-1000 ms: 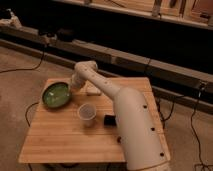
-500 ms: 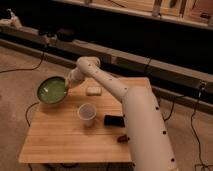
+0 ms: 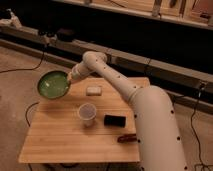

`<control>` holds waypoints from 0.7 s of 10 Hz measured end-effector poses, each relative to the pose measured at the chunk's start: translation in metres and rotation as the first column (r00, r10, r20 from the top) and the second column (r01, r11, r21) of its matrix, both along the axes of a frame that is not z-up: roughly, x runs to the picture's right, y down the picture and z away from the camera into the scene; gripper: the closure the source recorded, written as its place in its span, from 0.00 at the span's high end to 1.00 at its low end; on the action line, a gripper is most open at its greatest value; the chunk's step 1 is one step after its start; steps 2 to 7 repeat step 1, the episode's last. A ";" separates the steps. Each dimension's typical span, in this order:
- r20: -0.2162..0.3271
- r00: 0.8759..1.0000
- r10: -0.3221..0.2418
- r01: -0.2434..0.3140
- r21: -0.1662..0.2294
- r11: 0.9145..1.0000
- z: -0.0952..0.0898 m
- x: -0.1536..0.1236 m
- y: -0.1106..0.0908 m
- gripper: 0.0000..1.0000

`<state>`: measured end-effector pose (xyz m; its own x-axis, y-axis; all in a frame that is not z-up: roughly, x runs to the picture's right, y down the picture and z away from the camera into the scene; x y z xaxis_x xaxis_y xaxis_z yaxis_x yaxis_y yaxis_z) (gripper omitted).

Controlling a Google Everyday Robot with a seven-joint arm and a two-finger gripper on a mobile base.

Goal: Pick up the ceramic bowl

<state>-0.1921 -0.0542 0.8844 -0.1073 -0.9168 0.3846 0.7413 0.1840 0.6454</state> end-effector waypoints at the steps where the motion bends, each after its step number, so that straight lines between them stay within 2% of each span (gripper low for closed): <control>1: 0.000 1.000 -0.003 0.003 -0.001 1.000 0.001 -0.001 0.001 0.00; 7: 0.000 1.000 -0.003 0.003 -0.001 1.000 0.001 -0.001 0.001 0.00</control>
